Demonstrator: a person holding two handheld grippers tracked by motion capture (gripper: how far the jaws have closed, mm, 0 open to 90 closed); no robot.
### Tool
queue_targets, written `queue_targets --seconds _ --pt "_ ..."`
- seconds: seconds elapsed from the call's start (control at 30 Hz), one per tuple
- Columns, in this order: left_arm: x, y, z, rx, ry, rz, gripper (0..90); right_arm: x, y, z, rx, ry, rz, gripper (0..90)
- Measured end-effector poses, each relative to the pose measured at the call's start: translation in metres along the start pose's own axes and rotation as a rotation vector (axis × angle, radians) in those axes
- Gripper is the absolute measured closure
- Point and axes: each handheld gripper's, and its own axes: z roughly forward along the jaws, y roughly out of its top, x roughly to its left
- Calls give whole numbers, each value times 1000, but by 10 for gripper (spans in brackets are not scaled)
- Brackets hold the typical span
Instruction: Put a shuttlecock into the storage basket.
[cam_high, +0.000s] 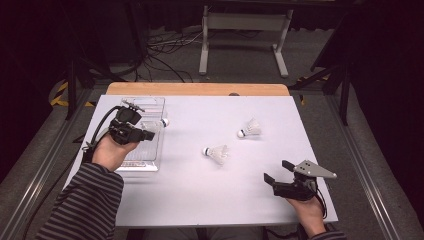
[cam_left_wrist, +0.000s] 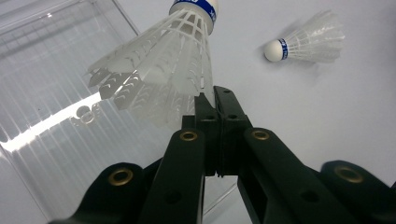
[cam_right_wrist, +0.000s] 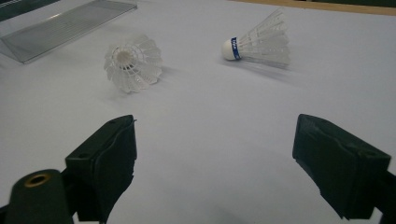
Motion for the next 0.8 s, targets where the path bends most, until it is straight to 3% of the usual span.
queue_targets --seconds 0.4,0.8 --pt "12 11 -6 -7 65 -15 897 0 0 0 0 3 2 145" --pt "29 20 3 11 116 -49 897 0 0 0 1 2 4 145"
